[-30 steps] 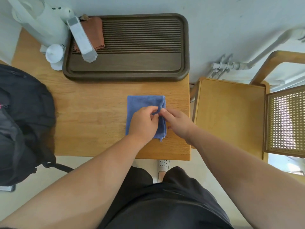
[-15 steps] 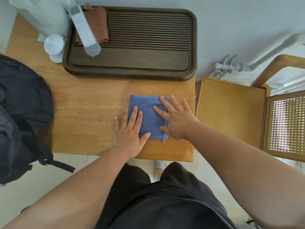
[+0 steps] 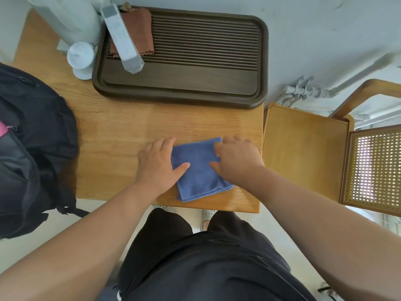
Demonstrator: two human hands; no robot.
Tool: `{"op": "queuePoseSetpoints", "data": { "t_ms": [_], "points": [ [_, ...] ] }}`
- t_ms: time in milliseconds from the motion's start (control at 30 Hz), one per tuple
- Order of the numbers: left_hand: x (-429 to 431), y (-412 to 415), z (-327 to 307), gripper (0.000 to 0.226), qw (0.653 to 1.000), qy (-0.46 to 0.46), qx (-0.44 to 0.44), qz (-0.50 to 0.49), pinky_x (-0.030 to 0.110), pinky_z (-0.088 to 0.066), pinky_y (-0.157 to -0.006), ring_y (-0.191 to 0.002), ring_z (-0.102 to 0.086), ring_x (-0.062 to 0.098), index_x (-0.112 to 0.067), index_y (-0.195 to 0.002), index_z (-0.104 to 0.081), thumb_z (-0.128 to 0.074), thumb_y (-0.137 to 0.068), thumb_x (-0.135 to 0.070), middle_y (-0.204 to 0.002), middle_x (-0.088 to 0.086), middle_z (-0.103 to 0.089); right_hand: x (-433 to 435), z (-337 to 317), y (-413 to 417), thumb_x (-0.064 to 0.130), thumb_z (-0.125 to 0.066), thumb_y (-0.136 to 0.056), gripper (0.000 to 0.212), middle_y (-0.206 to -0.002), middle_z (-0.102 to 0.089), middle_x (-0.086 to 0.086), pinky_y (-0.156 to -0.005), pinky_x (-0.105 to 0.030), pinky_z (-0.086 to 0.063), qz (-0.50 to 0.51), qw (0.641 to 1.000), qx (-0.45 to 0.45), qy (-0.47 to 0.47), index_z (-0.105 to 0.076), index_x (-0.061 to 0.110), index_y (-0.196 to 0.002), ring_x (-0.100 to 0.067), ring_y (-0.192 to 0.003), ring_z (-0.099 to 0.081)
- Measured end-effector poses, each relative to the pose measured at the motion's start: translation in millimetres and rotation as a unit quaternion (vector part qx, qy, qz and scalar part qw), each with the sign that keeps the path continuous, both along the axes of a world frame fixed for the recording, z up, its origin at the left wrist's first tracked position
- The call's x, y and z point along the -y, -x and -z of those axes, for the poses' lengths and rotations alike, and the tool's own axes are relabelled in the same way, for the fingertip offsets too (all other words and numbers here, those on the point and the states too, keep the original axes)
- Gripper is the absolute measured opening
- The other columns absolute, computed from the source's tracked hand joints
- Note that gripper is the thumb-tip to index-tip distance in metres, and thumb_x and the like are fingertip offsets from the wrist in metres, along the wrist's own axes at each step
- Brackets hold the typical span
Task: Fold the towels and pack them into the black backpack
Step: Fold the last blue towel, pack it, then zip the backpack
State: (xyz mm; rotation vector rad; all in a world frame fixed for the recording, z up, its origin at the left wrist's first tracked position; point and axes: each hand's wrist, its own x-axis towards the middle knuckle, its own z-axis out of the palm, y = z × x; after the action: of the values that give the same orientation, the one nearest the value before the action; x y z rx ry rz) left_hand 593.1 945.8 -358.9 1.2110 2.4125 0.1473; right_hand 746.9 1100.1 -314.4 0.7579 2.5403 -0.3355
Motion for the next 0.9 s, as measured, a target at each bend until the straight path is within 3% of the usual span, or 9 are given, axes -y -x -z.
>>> {"op": "queuePoseSetpoints", "data": {
  "t_ms": [67,167,300,467,567,667,733,833,900],
  "points": [
    [-5.4,1.3,-1.6,0.087,0.999,0.024,0.029,0.029,0.044,-0.033,-0.113,-0.140,-0.035,0.026,-0.024,-0.151,-0.033,-0.068,-0.081,-0.061,-0.155,0.000,-0.036,-6.8,7.3,8.7,0.056,-0.061,-0.088,0.053,-0.124,-0.052,-0.001,-0.098,-0.042,-0.044,0.014,0.999,-0.052,0.005,-0.050,0.024,-0.128,-0.026,-0.118,-0.049],
    [-18.8,1.6,-4.6,0.099,0.995,0.058,0.028,0.076,0.042,-0.032,-0.115,-0.142,-0.030,0.025,-0.024,-0.154,-0.027,-0.078,-0.075,-0.054,-0.158,-0.002,-0.029,-12.9,23.4,20.7,0.060,-0.072,-0.076,0.077,-0.132,-0.047,0.000,-0.102,-0.042,-0.041,-0.044,0.999,-0.013,0.009,-0.042,0.024,-0.137,-0.026,-0.123,-0.046],
    [-39.4,2.7,-4.3,0.103,0.990,0.112,0.029,0.086,0.040,-0.040,-0.103,-0.131,-0.041,0.026,-0.022,-0.150,-0.032,-0.085,-0.065,-0.048,-0.144,0.001,-0.043,-24.0,32.5,33.7,0.058,-0.077,-0.067,0.081,-0.126,-0.048,0.002,-0.102,-0.040,-0.040,-0.133,0.991,0.031,0.013,-0.044,0.029,-0.135,-0.024,-0.118,-0.045],
    [-45.9,4.8,-5.2,0.066,0.988,0.114,-0.006,0.100,0.036,-0.040,-0.080,-0.110,-0.050,0.024,-0.021,-0.110,-0.058,-0.085,-0.059,-0.053,-0.114,0.001,-0.055,-34.4,27.2,39.8,0.047,-0.081,-0.064,0.075,-0.119,-0.050,0.003,-0.098,-0.038,-0.042,-0.158,0.983,0.084,0.034,-0.045,0.029,-0.128,-0.024,-0.114,-0.050],
    [-43.5,4.6,-8.7,0.044,0.988,0.090,-0.003,0.123,0.033,-0.034,-0.076,-0.104,-0.048,0.022,-0.023,-0.090,-0.053,-0.084,-0.068,-0.047,-0.100,-0.002,-0.047,-35.4,29.0,31.8,0.045,-0.078,-0.069,0.057,-0.104,-0.047,0.007,-0.085,-0.033,-0.043,-0.147,0.986,0.059,0.043,-0.051,0.028,-0.116,-0.020,-0.106,-0.053],
    [-42.3,7.6,-9.3,0.030,0.991,0.018,-0.015,0.128,0.032,-0.030,-0.070,-0.093,-0.050,0.020,-0.023,-0.088,-0.048,-0.076,-0.080,-0.031,-0.093,-0.004,-0.048,-37.3,26.2,23.0,0.034,-0.073,-0.078,0.038,-0.099,-0.041,0.010,-0.075,-0.030,-0.041,-0.107,0.993,-0.012,0.046,-0.044,0.030,-0.103,-0.019,-0.101,-0.054],
    [-44.8,11.9,-11.0,0.024,0.990,-0.035,-0.044,0.126,0.032,-0.028,-0.069,-0.082,-0.046,0.019,-0.022,-0.085,-0.044,-0.068,-0.083,-0.018,-0.086,-0.005,-0.047,-36.6,25.6,16.7,0.030,-0.072,-0.079,0.038,-0.103,-0.045,0.009,-0.076,-0.032,-0.044,-0.055,0.994,-0.086,0.040,-0.044,0.029,-0.105,-0.019,-0.101,-0.052],
    [-46.4,18.0,-9.7,0.022,0.985,-0.075,-0.081,0.132,0.032,-0.031,-0.070,-0.076,-0.047,0.021,-0.021,-0.088,-0.048,-0.064,-0.082,-0.007,-0.080,-0.004,-0.052,-30.0,27.6,4.2,0.041,-0.080,-0.072,0.065,-0.118,-0.050,0.008,-0.088,-0.036,-0.049,-0.025,0.990,-0.132,0.049,-0.045,0.032,-0.125,-0.017,-0.106,-0.050],
    [-41.6,18.6,-6.0,0.027,0.981,-0.089,-0.081,0.153,0.035,-0.039,-0.076,-0.086,-0.059,0.025,-0.020,-0.106,-0.060,-0.067,-0.083,-0.008,-0.093,0.000,-0.065,-23.2,31.8,-3.8,0.042,-0.082,-0.072,0.075,-0.125,-0.049,0.007,-0.091,-0.035,-0.049,-0.024,0.991,-0.116,0.056,-0.040,0.032,-0.133,-0.017,-0.111,-0.050]
  ]
}}
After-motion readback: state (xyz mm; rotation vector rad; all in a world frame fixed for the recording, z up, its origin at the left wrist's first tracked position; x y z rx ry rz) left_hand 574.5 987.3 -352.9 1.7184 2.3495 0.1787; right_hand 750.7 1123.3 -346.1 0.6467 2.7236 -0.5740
